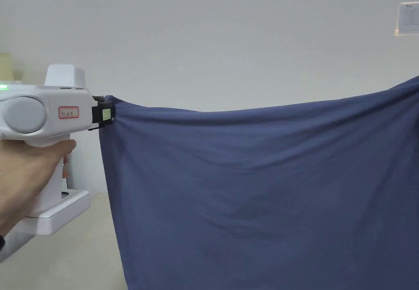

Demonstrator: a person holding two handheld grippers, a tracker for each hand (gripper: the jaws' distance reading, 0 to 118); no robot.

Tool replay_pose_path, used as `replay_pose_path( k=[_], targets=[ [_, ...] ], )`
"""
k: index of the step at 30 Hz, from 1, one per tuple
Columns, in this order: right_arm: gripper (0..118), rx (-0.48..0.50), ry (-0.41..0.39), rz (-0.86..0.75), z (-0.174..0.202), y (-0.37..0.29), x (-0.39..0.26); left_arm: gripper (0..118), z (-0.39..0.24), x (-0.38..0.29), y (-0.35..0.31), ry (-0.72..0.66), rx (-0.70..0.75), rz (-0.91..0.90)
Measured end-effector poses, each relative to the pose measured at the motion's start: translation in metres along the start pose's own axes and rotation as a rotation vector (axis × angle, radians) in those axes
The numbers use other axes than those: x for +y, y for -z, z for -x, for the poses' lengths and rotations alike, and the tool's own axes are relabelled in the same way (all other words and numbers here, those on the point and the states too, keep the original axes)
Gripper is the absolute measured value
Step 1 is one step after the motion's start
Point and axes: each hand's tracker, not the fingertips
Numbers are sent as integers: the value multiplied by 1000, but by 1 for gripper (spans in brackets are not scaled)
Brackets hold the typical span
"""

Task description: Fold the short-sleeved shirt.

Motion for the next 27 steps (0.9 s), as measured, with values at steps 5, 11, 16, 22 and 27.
replay_pose_path(
  k=[5,11,16,22,27],
  targets=[
    [4,-13,8,5,0,25,-2,6,0,2,30,-17,4,19],
    [4,-19,54,16,0,68,-9,6,1,1,76,-35,7,37],
    [4,-14,67,12,0,114,-1,6,7,7,119,-58,12,34],
    [4,-16,53,7,2,172,17,6,17,21,182,-57,7,52],
    [4,-14,41,-1,11,228,31,6,16,34,243,1,40,80]
  ],
)
